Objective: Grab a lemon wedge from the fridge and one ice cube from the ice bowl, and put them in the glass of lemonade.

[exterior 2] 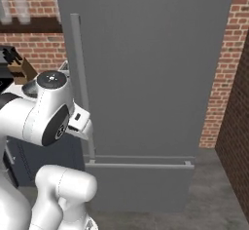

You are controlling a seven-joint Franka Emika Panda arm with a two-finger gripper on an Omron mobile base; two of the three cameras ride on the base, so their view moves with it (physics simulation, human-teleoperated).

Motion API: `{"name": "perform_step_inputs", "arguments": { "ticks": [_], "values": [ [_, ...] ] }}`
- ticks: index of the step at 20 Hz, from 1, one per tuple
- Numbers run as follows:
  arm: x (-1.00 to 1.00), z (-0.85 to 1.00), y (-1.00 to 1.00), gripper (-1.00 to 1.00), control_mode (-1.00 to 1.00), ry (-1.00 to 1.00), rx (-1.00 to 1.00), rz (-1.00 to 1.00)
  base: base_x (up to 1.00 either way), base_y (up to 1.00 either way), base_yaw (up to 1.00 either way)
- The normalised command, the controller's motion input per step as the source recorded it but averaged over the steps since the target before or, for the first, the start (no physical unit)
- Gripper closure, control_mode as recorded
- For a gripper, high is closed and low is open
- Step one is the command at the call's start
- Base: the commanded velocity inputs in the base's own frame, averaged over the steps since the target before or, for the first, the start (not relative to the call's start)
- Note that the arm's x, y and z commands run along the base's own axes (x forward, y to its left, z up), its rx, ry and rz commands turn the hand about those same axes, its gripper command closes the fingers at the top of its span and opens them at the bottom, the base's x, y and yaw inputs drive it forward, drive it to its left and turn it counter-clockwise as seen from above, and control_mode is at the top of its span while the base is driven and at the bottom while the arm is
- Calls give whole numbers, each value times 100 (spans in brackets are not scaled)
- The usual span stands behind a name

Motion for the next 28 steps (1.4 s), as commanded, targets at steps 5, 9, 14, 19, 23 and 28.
{"name": "perform_step_inputs", "arguments": {
  "ticks": [5,9,14,19,23,28],
  "values": [
    [0,0,0,-100,100,0,0,0,0,1,4],
    [26,3,1,-100,-100,0,0,1,0,0,0],
    [67,24,3,-100,-100,0,-2,1,0,0,0],
    [79,25,25,-100,-100,-1,-13,-9,0,0,0],
    [91,-13,35,-100,-100,-12,-12,-4,0,0,0],
    [93,-23,10,-100,-100,-15,-1,0,0,0,0]
  ]
}}
